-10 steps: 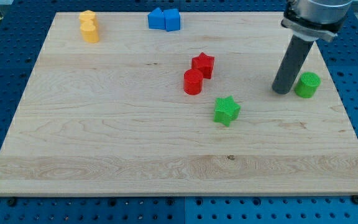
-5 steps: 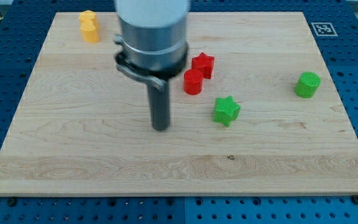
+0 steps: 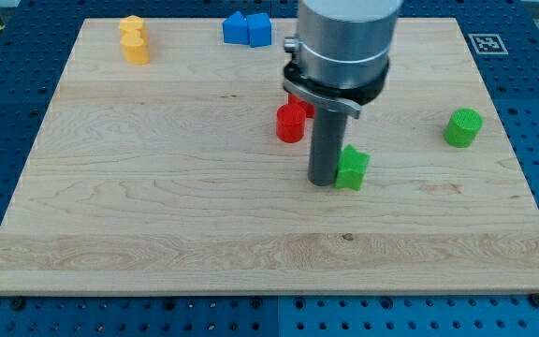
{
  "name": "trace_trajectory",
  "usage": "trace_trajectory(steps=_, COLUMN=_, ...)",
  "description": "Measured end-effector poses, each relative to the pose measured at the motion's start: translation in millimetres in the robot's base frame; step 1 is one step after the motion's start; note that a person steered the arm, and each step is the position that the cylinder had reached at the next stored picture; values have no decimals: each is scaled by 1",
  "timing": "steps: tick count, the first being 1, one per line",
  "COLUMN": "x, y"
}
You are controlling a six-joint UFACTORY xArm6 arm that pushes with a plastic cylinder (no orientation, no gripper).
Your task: Move the green star closer to green circle
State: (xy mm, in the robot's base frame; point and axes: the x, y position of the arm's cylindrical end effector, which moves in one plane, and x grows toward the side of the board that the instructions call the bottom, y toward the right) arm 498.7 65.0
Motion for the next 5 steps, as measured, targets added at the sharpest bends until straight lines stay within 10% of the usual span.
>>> trace_trajectory(steps=5, x=-9, y=99)
